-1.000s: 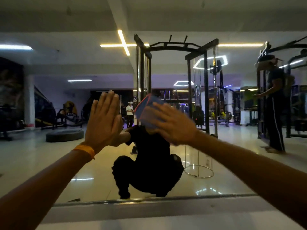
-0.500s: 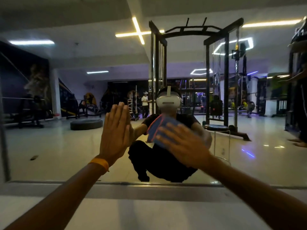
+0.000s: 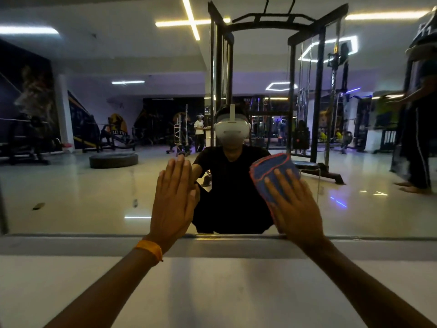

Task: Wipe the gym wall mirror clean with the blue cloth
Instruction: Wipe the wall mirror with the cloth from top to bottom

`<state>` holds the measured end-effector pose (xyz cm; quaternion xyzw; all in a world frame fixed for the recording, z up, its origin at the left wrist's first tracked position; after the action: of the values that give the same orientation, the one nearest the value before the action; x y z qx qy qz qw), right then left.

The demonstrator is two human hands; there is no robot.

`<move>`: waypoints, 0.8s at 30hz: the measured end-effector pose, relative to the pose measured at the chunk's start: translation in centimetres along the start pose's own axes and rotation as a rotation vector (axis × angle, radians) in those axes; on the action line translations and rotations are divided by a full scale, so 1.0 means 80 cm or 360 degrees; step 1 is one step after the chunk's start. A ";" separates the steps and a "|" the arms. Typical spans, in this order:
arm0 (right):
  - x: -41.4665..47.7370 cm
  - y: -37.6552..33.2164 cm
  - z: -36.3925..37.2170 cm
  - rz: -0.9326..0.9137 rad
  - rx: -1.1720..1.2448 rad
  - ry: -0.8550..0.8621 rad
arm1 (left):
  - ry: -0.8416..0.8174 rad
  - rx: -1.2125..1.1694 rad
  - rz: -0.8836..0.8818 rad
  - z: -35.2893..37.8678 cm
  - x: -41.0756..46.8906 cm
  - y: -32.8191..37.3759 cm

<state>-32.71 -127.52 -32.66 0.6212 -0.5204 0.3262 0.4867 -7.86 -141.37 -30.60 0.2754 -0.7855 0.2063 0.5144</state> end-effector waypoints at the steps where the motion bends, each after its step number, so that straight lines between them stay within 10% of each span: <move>1: -0.001 0.021 -0.016 0.0210 0.0067 0.0083 | -0.0025 -0.0013 0.0020 0.002 -0.006 0.000; 4: -0.016 0.006 -0.014 0.0537 0.0225 0.0237 | -0.0066 -0.0036 0.0052 0.006 -0.017 -0.005; 10: -0.045 -0.050 0.030 -0.0431 -0.0025 -0.0383 | -0.0080 0.0085 0.0086 0.013 -0.029 -0.002; 16: -0.038 0.010 -0.013 0.0376 0.0176 -0.0012 | -0.0108 0.0102 0.0118 0.010 -0.041 -0.001; 21: -0.076 -0.093 0.052 -0.0511 0.0077 -0.0499 | -0.0120 0.0133 0.0090 0.016 -0.042 -0.001; 24: -0.066 -0.038 0.018 -0.0361 0.0046 -0.0366 | -0.0140 0.0153 0.0147 0.013 -0.044 -0.006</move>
<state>-31.25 -127.18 -38.69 0.7160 -0.4945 0.2035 0.4487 -7.19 -141.58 -34.22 0.2721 -0.8084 0.2549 0.4556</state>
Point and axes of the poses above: each hand's wrist, its own x-axis towards the middle knuckle, its own z-axis out of the palm, y = z × x, the point moved 7 cm from there along x, towards the middle knuckle, and after that the axes turned 12 degrees about x, right-handed, at the moved point
